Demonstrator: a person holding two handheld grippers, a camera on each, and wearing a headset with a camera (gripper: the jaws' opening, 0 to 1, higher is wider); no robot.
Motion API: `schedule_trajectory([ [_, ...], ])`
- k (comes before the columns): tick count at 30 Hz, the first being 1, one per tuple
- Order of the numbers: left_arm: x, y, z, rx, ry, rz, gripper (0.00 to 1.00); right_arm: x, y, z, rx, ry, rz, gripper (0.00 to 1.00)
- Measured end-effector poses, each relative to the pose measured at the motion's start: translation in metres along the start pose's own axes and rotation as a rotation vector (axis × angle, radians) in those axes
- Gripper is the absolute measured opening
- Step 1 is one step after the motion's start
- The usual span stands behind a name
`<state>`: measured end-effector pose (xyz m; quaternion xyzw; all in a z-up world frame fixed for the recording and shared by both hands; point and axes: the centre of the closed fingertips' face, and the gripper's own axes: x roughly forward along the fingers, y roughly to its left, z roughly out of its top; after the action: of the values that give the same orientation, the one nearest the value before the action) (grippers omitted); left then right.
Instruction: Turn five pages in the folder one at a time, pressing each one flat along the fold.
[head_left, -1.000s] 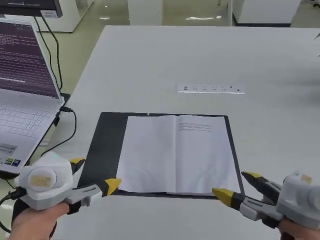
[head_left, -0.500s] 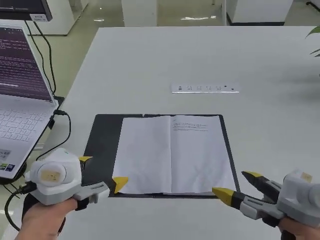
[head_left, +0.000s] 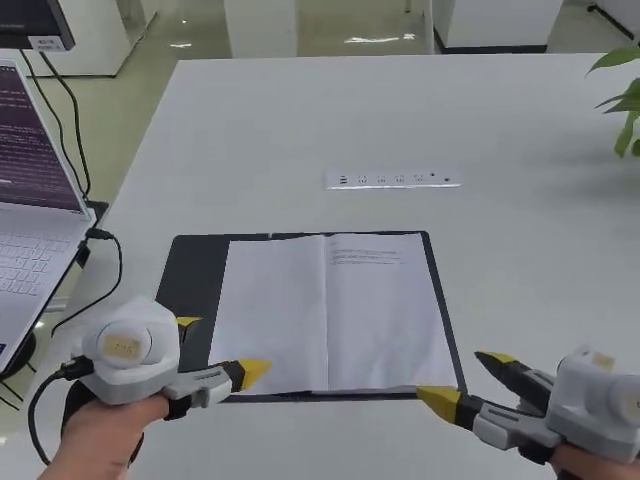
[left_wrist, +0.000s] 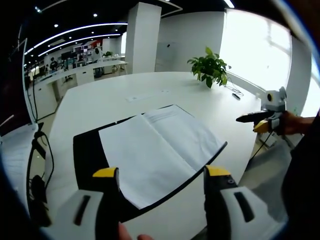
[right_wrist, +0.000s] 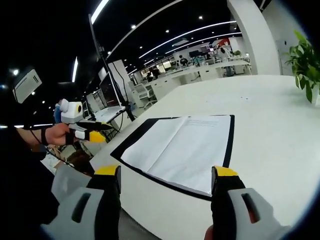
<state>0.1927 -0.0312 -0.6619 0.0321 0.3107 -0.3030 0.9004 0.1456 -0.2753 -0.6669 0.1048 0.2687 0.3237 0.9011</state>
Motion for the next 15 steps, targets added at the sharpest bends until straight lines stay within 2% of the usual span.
schedule_trajectory([
  [11,0.030,-0.030,0.013,0.044,0.020,-0.089,0.69,0.003,0.005,0.005,-0.005,0.003,0.015,0.74],
  [15,0.042,-0.037,0.019,0.053,0.025,-0.117,0.69,0.004,0.006,0.006,-0.003,0.003,0.014,0.74],
])
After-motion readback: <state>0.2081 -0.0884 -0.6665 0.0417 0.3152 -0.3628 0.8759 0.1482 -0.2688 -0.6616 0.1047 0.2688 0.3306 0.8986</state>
